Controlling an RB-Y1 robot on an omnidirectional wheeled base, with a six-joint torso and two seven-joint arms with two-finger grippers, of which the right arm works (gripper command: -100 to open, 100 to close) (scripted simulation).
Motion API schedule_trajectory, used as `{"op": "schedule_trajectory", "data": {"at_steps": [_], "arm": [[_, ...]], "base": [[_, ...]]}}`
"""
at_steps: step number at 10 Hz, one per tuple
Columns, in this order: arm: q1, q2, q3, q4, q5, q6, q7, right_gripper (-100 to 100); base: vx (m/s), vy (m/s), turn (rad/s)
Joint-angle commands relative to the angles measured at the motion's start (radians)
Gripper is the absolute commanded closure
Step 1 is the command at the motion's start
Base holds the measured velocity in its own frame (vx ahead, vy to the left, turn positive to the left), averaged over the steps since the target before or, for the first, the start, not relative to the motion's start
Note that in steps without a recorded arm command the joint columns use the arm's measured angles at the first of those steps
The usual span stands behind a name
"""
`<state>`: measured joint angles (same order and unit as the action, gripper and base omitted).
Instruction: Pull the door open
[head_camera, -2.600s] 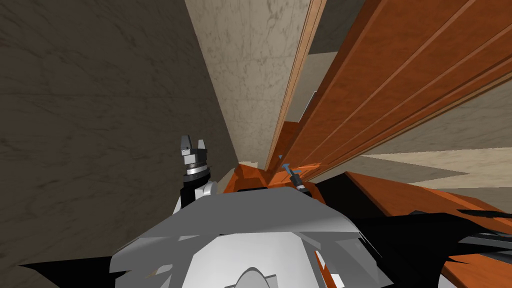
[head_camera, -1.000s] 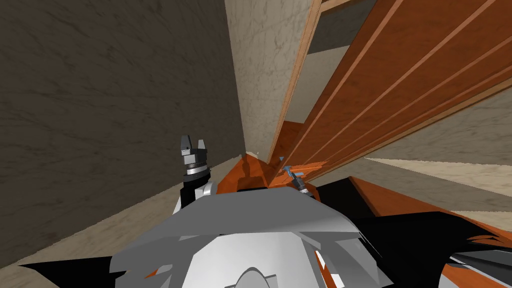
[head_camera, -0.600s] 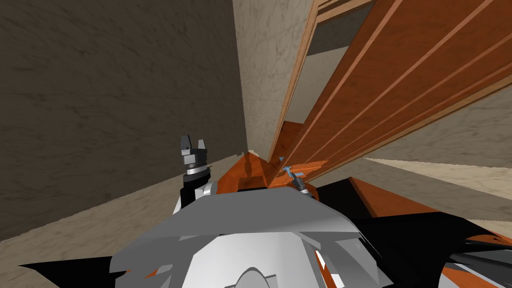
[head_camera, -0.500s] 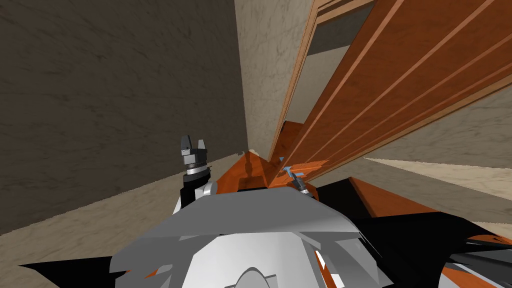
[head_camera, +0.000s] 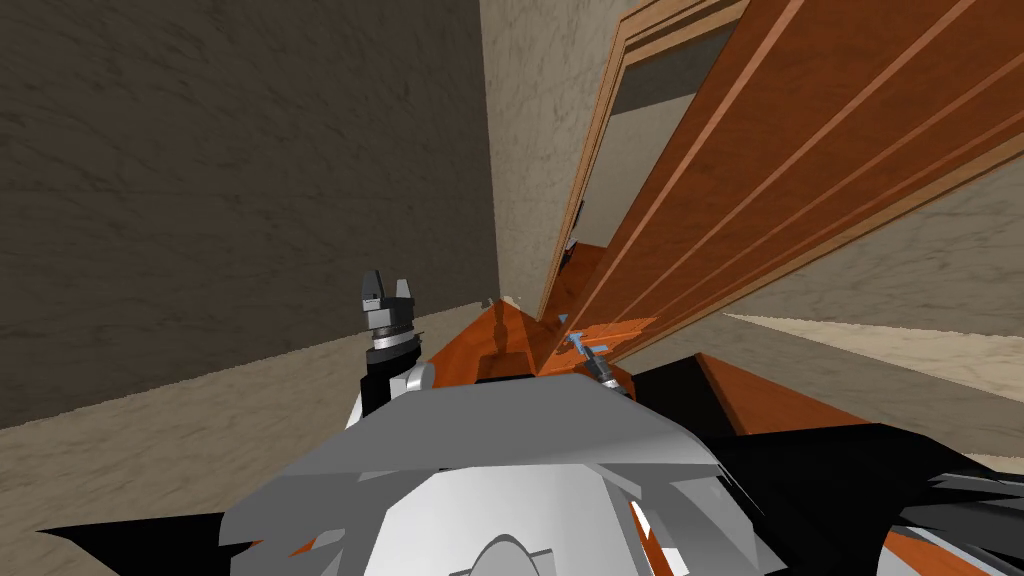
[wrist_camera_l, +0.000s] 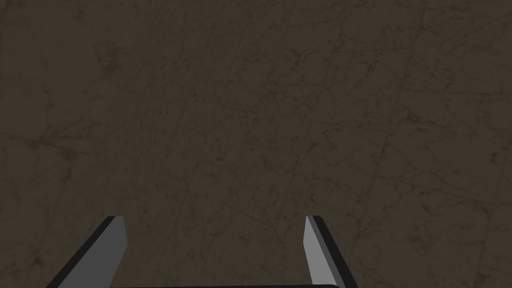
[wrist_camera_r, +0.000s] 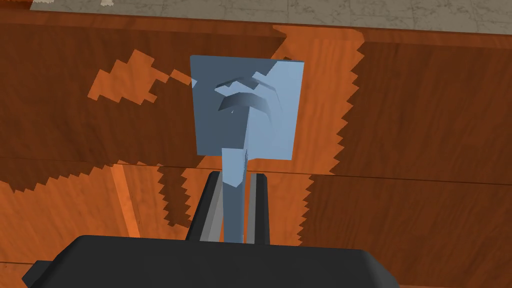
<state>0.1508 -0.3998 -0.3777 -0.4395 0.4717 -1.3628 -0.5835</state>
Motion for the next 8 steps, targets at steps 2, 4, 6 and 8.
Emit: {"op": "schedule_trajectory", "data": {"at_steps": [2, 4, 6, 8], "arm": [[-0.010, -0.001, 0.004, 0.007, -0.001, 0.001, 0.002, 100], [-0.018, -0.003, 0.007, 0.013, -0.003, 0.004, 0.003, 100], [-0.027, -0.005, 0.011, 0.019, -0.005, 0.006, 0.005, 100], [-0.036, -0.006, 0.014, 0.025, -0.007, 0.009, 0.006, 100]], "base": [[-0.185, -0.076, 0.154], [-0.211, -0.075, 0.154], [-0.223, -0.063, 0.147], [-0.219, -0.102, 0.153]]}}
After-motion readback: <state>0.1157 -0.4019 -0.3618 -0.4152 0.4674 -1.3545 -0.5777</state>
